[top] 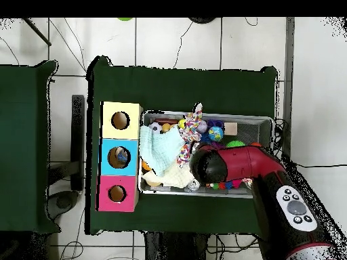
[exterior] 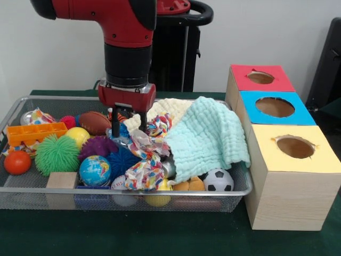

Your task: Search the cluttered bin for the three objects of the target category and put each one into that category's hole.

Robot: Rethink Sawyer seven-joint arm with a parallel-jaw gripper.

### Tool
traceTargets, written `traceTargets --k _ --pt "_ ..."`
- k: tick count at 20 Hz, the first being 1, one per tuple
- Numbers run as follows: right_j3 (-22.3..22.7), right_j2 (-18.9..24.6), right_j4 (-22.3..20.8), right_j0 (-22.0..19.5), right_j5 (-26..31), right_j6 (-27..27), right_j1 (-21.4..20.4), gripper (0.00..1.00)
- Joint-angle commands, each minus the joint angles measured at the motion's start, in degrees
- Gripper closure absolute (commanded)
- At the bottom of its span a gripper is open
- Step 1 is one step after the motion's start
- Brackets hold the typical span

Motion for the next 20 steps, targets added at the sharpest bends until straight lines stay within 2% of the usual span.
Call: traceTargets --k 1,8,20 --pt "-0.20 6.41 -4.85 -3.00 3.01 -16.31 2.49 0.00" --pt "-1.36 9.01 -6.49 -6.06 2.89 -19.01 5.69 0.00" --pt "-2.53 12.84 -7.85 -9.12 6.04 -20.75 7.27 0.00"
